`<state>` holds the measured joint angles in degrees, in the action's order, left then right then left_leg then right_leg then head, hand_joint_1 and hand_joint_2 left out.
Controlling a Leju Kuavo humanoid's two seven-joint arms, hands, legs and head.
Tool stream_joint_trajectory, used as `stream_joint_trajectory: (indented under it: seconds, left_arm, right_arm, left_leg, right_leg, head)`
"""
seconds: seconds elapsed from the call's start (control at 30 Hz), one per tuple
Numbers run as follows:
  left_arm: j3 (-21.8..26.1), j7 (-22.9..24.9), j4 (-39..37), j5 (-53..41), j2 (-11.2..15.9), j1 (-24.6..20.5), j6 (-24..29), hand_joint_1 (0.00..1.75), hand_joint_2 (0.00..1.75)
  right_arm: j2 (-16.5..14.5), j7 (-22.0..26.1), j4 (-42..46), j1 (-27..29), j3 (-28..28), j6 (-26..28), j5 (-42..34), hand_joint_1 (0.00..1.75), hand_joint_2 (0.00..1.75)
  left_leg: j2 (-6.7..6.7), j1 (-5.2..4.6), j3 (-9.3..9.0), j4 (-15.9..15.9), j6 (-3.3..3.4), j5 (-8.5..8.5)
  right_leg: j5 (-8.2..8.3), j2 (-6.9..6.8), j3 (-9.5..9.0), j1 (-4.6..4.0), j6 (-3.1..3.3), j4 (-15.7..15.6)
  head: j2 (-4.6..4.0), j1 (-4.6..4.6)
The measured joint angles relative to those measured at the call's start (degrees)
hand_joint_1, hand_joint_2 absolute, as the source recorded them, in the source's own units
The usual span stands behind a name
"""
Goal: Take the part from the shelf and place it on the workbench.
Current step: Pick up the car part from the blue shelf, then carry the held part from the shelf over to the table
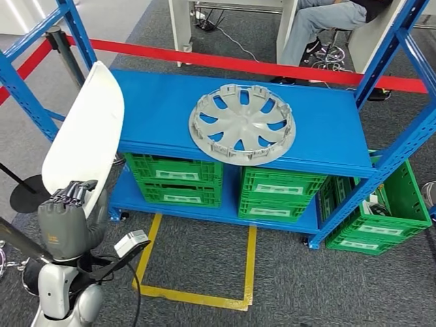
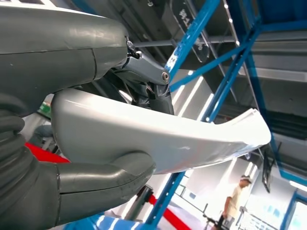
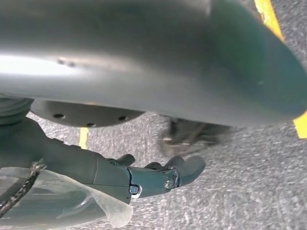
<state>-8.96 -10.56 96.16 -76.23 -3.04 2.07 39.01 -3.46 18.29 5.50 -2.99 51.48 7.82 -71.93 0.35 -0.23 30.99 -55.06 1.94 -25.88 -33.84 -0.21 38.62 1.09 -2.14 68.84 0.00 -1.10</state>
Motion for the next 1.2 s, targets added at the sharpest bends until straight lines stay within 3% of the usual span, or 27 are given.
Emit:
stream_joint_trajectory:
  seconds: [0.07, 0.13, 0.2, 0.23, 0.3, 0.37, 0.4, 0.43, 0.47, 0.53, 0.6, 0.63, 0.7, 0.73, 0.8, 0.87, 0.9, 0.93, 0.97, 1.0, 1.03, 1.1, 1.17, 1.2]
  left_arm:
    - [0.9, -0.7, 0.2, 0.0, 0.0, 0.7, 0.0, 1.75, 1.75]
    - [1.8, -1.6, 0.5, 0.3, -0.1, 1.1, 0.0, 1.75, 1.75]
    - [2.5, -2.5, 0.6, 0.7, -0.1, 1.3, 0.0, 1.75, 1.75]
    - [2.8, -2.9, 0.7, 0.9, -0.2, 1.5, 0.0, 1.75, 1.75]
    - [3.5, -3.6, 0.9, 1.3, -0.2, 1.7, 0.0, 1.75, 1.75]
    - [4.1, -4.1, 1.0, 1.4, -0.2, 1.8, 0.0, 1.75, 1.75]
    - [4.3, -4.2, 1.0, 1.4, -0.2, 1.9, 0.0, 1.75, 1.75]
    - [4.6, -4.4, 1.1, 1.4, -0.2, 2.1, 0.0, 1.75, 1.75]
    - [4.8, -4.6, 1.1, 1.5, -0.2, 2.2, 0.0, 1.75, 1.75]
    - [5.1, -5.1, 1.3, 1.6, -0.2, 2.4, 0.0, 1.75, 1.75]
    - [5.4, -5.6, 1.8, 1.7, -0.2, 2.4, 0.0, 1.75, 1.75]
    - [5.5, -5.9, 2.0, 1.8, -0.3, 2.5, 0.0, 1.75, 1.75]
    - [5.8, -6.3, 2.3, 1.8, -0.5, 2.6, 0.0, 1.75, 1.75]
    - [5.9, -6.4, 2.3, 1.8, -0.6, 2.7, 0.0, 1.75, 1.75]
    - [6.1, -6.4, 2.3, 1.7, -0.8, 2.8, 0.0, 1.75, 1.75]
    - [6.2, -6.3, 2.3, 1.7, -0.9, 2.8, 0.0, 1.75, 1.75]
    - [6.2, -6.2, 2.3, 1.6, -1.0, 2.9, 0.0, 1.75, 1.75]
    - [6.2, -6.2, 2.3, 1.6, -1.0, 2.9, 0.0, 1.75, 1.75]
    - [6.2, -6.1, 2.3, 1.6, -1.0, 2.9, 0.0, 1.75, 1.75]
    - [6.2, -6.1, 2.3, 1.5, -1.0, 2.9, 0.0, 1.75, 1.75]
    - [6.3, -6.2, 2.3, 1.5, -1.0, 2.9, 0.0, 1.75, 1.75]
    - [6.3, -6.3, 2.4, 1.4, -1.1, 3.0, 0.0, 1.75, 1.75]
    - [6.4, -6.6, 2.5, 1.4, -1.1, 3.0, 0.0, 1.75, 1.75]
    - [6.4, -6.6, 2.5, 1.4, -1.2, 3.1, 0.0, 1.75, 1.75]
  right_arm:
    - [0.0, 0.4, 0.0, -0.3, 0.6, 0.2, -0.1, 0.0, 0.0]
    - [-0.1, 0.8, -0.1, -0.8, 1.1, 0.3, -0.3, 0.0, 0.0]
    - [-0.3, 1.1, -0.1, -0.9, 1.6, 0.4, -0.6, 0.0, 0.0]
    - [-0.4, 1.4, -0.1, -0.9, 1.9, 0.5, -0.7, 0.0, 0.0]
    - [-0.6, 1.8, -0.1, -0.9, 2.4, 0.6, -1.0, 0.0, 0.0]
    - [-0.7, 2.2, -0.2, -1.0, 3.1, 0.8, -1.2, 0.0, 0.0]
    - [-0.7, 2.5, -0.2, -1.1, 3.4, 0.8, -1.3, 0.0, 0.0]
    - [-0.7, 2.7, -0.2, -1.2, 3.7, 1.0, -1.4, 0.0, 0.0]
    - [-0.7, 2.9, -0.2, -1.2, 4.0, 1.1, -1.5, 0.0, 0.0]
    - [-0.7, 3.4, -0.2, -1.3, 4.6, 1.3, -1.8, 0.0, 0.0]
    - [-0.8, 3.8, -0.2, -1.4, 5.2, 1.4, -2.1, 0.0, 0.0]
    - [-0.8, 4.0, -0.2, -1.4, 5.4, 1.4, -2.2, 0.0, 0.0]
    - [-0.8, 4.2, -0.2, -1.5, 5.9, 1.5, -2.3, 0.0, 0.0]
    - [-0.8, 4.2, -0.2, -1.5, 6.2, 1.5, -2.5, 0.0, 0.0]
    - [-0.8, 4.3, -0.2, -1.5, 6.8, 1.6, -2.7, 0.0, 0.0]
    - [-0.8, 4.3, -0.3, -1.5, 7.2, 1.6, -3.1, 0.0, 0.0]
    - [-0.8, 4.4, -0.3, -1.6, 7.5, 1.6, -3.2, 0.0, 0.0]
    - [-0.8, 4.4, -0.3, -1.6, 7.7, 1.6, -3.4, 0.0, 0.0]
    - [-0.8, 4.4, -0.3, -1.6, 8.0, 1.6, -3.5, 0.0, 0.0]
    - [-0.8, 4.5, -0.3, -1.7, 8.2, 1.7, -3.7, 0.0, 0.0]
    - [-0.8, 4.5, -0.3, -1.7, 8.4, 1.7, -3.8, 0.0, 0.0]
    - [-0.8, 4.6, -0.3, -2.0, 8.8, 1.8, -4.1, 0.0, 0.0]
    - [-0.8, 4.7, -0.3, -2.1, 9.1, 1.7, -4.4, 0.0, 0.0]
    - [-0.9, 4.7, -0.3, -2.1, 9.3, 1.7, -4.5, 0.0, 0.0]
  left_leg:
    - [0.06, -0.46, 2.82, -0.5, -0.34, 2.05]
    - [0.14, -0.69, 5.18, -0.9, -0.93, 4.06]
    - [0.14, -0.62, 6.1, -1.1, -1.48, 5.06]
    - [0.05, -0.57, 6.57, -1.4, -1.86, 4.54]
    - [-0.11, -0.3, 7.72, -5.0, -2.65, 0.27]
    - [-0.16, 0.07, 8.96, -12.4, -3.24, -5.3]
    - [-0.16, 0.17, 9.24, -15.8, -3.38, -6.56]
    - [-0.16, 0.22, 8.92, -17.9, -3.42, -6.5]
    - [-0.16, 0.24, 7.85, -18.1, -3.37, -5.35]
    - [-0.2, 0.21, 3.04, -12.7, -2.94, -2.93]
    - [-0.27, 0.04, -2.18, -4.7, -2.29, -3.4]
    - [-0.3, -0.09, -3.44, -2.3, -2.03, -4.09]
    - [-0.23, -0.16, -3.62, -0.8, -1.5, -4.03]
    - [-0.13, -0.09, -3.19, -0.6, -1.13, -3.53]
    - [0.08, 0.1, -2.12, -0.3, -0.26, -2.38]
    - [0.15, -0.07, -0.8, -0.5, 0.18, -1.31]
    - [0.17, -0.19, -0.06, -0.6, 0.23, -0.78]
    - [0.19, -0.31, 0.73, -0.8, 0.26, -0.26]
    - [0.2, -0.41, 1.58, -1.0, 0.25, 0.24]
    - [0.18, -0.48, 2.45, -1.3, 0.2, 0.73]
    - [0.15, -0.52, 3.23, -1.6, 0.1, 1.2]
    - [0.09, -0.69, 4.48, -2.0, -0.28, 2.19]
    - [0.12, -0.7, 5.22, -2.0, -0.75, 3.48]
    - [0.13, -0.68, 5.49, -1.9, -1.0, 4.14]
  right_leg:
    - [1.36, 0.06, -6.99, -0.37, 0.68, -5.4]
    - [1.82, 0.14, -13.52, -0.84, 1.32, -13.5]
    - [1.93, 0.08, -13.09, -0.81, 1.64, -14.6]
    - [2.47, 0.0, -12.61, -0.7, 1.99, -14.5]
    - [3.53, -0.3, -11.52, -0.44, 2.75, -14.4]
    - [4.33, -0.45, -10.3, -0.5, 3.1, -13.9]
    - [4.68, -0.5, -9.6, -0.52, 3.11, -13.6]
    - [5.01, -0.55, -8.83, -0.53, 3.1, -13.2]
    - [5.32, -0.59, -8.0, -0.54, 3.07, -12.8]
    - [5.95, -0.57, -6.39, -0.58, 2.88, -11.9]
    - [6.73, -0.51, -5.28, -0.74, 2.4, -11.4]
    - [7.21, -0.51, -4.93, -0.78, 2.1, -11.4]
    - [8.01, -0.5, -4.38, -0.78, 1.37, -11.5]
    - [7.58, -0.42, -4.03, -0.74, 1.04, -11.3]
    - [3.87, -0.19, -2.59, -0.73, 0.51, -8.2]
    - [-1.36, -0.06, -0.59, -0.72, 0.31, -1.2]
    - [-2.7, -0.04, 0.01, -0.72, 0.28, 2.3]
    - [-2.67, -0.03, -0.02, -0.73, 0.31, 4.4]
    - [-1.42, -0.03, -0.9, -0.76, 0.41, 4.6]
    - [0.46, -0.02, -2.77, -0.81, 0.6, 2.9]
    - [1.97, 0.0, -5.44, -0.88, 0.87, -0.5]
    - [2.27, 0.02, -11.42, -1.13, 1.34, -9.2]
    - [1.33, 0.1, -14.04, -1.4, 1.61, -13.8]
    - [1.6, 0.1, -13.68, -1.39, 1.79, -14.3]
  head:
    - [0.01, -0.83]
    - [0.01, -1.73]
    - [0.02, -2.27]
    - [0.02, -2.49]
    - [0.02, -2.7]
    - [0.02, -2.54]
    - [0.02, -2.5]
    - [0.02, -2.44]
    - [0.02, -2.4]
    - [0.02, -2.29]
    - [0.01, -2.22]
    - [0.01, -2.2]
    - [0.0, -2.15]
    - [0.01, -2.17]
    - [0.01, -2.3]
    - [0.0, -2.4]
    - [0.0, -2.39]
    - [0.0, -2.39]
    - [0.0, -2.38]
    - [0.0, -2.38]
    - [0.01, -2.39]
    - [0.01, -2.34]
    - [0.0, -2.28]
    - [0.0, -2.27]
